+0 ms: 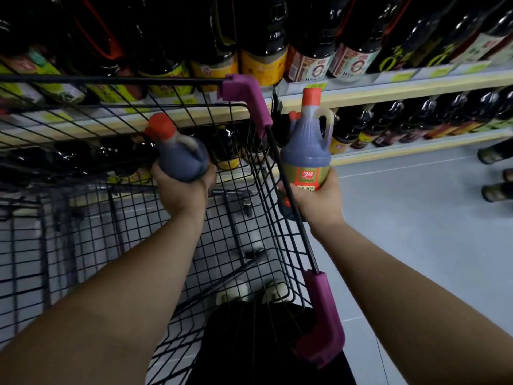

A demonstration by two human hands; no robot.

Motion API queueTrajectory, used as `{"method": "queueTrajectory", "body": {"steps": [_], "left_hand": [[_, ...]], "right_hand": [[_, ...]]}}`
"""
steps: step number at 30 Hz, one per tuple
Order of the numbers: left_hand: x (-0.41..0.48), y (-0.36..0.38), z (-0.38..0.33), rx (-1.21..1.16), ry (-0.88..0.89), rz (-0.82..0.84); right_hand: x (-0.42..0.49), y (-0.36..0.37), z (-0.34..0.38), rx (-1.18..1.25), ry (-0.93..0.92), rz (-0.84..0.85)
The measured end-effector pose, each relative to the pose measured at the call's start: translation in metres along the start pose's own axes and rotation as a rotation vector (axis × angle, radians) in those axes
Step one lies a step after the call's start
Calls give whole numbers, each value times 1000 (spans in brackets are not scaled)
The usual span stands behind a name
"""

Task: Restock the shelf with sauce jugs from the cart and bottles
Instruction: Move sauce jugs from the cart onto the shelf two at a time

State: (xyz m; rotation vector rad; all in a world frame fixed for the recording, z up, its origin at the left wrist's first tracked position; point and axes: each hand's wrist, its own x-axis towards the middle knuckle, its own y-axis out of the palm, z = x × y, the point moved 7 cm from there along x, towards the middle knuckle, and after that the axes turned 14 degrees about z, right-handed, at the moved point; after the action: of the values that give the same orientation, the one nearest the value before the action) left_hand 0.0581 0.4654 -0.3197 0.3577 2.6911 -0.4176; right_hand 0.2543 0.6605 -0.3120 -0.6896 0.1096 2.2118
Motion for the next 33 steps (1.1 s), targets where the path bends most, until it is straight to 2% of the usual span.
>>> {"method": "queueTrajectory", "body": {"steps": [3,10,18,25,33], "left_hand": [[-15,-5,-12,128,7,52],[-68,-17,-77,219,59,227],[-138,-15,-168,258,109,591],[-210,49,-216,112,23,911],[-318,169,-242,71,-2,1075]], "right_hand": [[-14,-2,14,-14,-20,5],[-69,-18,61,-18,-20,9],[-166,-62,120,8,-49,-93],[-215,-124,142,159,-102,-168],[-252,-262,138,323,-179,-231]]}}
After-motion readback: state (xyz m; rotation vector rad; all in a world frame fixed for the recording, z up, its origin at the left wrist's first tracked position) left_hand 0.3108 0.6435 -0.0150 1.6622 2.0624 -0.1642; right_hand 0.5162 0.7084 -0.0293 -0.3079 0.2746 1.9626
